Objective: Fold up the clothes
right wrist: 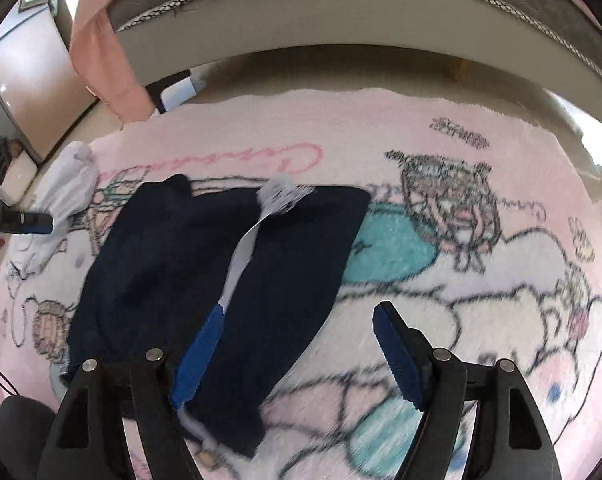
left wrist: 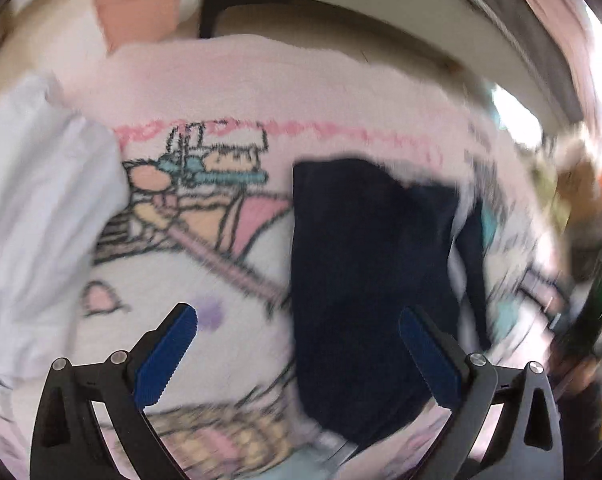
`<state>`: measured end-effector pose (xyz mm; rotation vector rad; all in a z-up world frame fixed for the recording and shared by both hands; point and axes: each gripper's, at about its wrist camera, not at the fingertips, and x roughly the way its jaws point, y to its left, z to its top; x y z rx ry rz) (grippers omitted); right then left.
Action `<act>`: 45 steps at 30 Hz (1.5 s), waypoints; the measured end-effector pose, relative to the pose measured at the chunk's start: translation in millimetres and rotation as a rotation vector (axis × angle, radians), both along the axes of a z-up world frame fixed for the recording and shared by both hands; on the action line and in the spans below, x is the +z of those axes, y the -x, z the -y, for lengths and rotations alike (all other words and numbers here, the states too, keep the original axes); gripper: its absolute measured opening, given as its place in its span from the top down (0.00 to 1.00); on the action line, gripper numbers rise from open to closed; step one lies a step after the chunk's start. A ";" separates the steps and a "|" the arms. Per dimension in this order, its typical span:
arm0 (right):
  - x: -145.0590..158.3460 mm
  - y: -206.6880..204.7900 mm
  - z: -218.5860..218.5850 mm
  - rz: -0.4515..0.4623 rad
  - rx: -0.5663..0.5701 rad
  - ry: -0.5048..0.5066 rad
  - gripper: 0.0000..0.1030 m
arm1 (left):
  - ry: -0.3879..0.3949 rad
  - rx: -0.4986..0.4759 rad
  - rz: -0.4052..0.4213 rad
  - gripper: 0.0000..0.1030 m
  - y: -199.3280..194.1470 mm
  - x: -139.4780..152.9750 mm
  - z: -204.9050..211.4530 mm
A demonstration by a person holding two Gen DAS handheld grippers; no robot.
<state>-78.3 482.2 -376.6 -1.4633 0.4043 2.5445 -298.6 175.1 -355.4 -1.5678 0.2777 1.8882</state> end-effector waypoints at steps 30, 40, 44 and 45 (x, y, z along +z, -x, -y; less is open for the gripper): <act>-36.7 -56.4 79.5 0.113 0.059 -0.185 0.25 | 0.278 -0.163 -0.133 0.00 -126.3 -45.6 19.8; -48.2 -58.6 77.5 0.107 0.065 -0.205 0.25 | 0.420 -0.173 -0.198 0.00 -131.5 -71.2 -2.8; -49.8 -59.3 75.8 0.105 0.057 -0.224 0.25 | 0.441 -0.105 -0.206 0.00 -128.7 -72.9 8.9; -50.3 -59.4 75.1 0.105 0.052 -0.234 0.25 | 0.441 -0.083 -0.212 0.00 -128.7 -71.9 13.2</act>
